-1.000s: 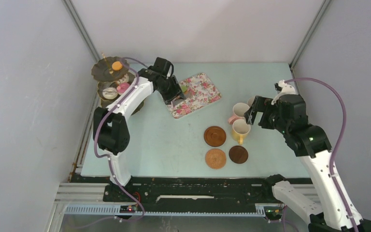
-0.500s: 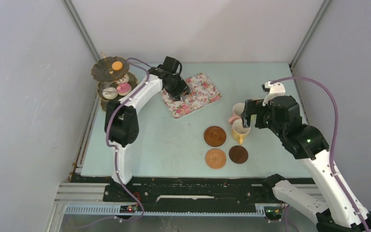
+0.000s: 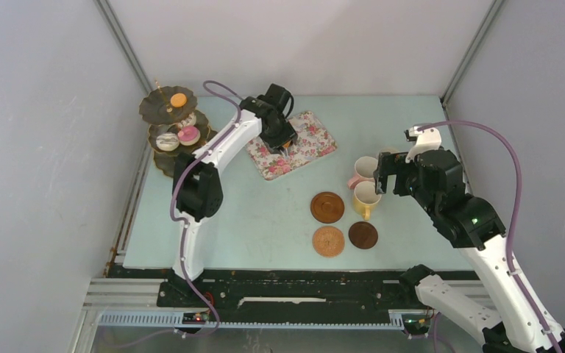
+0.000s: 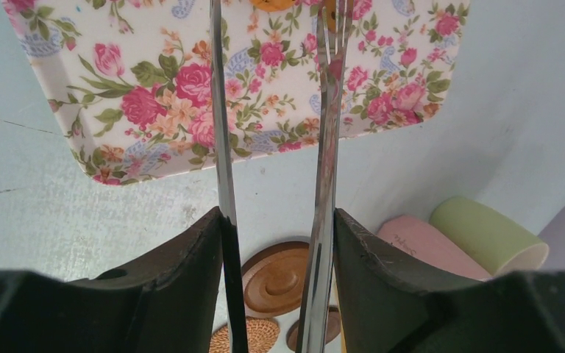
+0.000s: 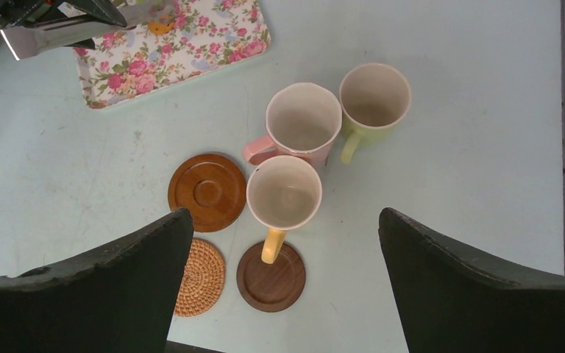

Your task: Serve the afternoon tea

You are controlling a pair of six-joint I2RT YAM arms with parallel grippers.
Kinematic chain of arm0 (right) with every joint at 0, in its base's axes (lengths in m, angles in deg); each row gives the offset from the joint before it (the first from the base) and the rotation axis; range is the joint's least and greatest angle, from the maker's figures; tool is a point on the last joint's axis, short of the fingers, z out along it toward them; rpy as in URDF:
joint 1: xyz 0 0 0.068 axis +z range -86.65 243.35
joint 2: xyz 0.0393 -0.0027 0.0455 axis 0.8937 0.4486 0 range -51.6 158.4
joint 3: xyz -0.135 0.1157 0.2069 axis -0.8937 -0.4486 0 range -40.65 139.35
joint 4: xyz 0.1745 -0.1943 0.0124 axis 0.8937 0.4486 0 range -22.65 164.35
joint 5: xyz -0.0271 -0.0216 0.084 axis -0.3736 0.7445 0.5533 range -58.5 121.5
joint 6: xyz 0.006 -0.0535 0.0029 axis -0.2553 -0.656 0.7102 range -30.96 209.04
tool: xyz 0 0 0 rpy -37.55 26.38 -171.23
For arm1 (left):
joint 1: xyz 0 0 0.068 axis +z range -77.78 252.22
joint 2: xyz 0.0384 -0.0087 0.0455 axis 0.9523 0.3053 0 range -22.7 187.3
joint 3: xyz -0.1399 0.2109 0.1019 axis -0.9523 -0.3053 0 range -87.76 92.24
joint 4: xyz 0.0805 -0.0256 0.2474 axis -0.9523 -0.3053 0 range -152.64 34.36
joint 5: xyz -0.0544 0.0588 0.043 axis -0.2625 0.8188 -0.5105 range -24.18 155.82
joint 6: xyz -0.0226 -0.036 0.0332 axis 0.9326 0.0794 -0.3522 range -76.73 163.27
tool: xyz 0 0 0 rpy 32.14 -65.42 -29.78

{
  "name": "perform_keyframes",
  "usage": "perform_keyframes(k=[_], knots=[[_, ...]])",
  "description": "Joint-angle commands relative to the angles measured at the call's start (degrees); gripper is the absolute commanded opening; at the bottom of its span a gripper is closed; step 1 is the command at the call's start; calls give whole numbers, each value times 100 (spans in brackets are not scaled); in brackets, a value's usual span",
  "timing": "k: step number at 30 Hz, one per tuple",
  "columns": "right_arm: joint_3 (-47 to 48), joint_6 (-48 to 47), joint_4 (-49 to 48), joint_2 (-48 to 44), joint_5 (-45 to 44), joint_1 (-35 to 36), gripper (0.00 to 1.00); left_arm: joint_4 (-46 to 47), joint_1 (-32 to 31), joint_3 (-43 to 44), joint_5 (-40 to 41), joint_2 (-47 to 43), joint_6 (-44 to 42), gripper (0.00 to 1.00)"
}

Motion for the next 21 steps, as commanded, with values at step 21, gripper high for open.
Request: perform_keyframes(k=[21], knots=[[-65, -27, -166, -125, -168, 42, 100, -19, 74, 186, -245, 189, 21, 55]])
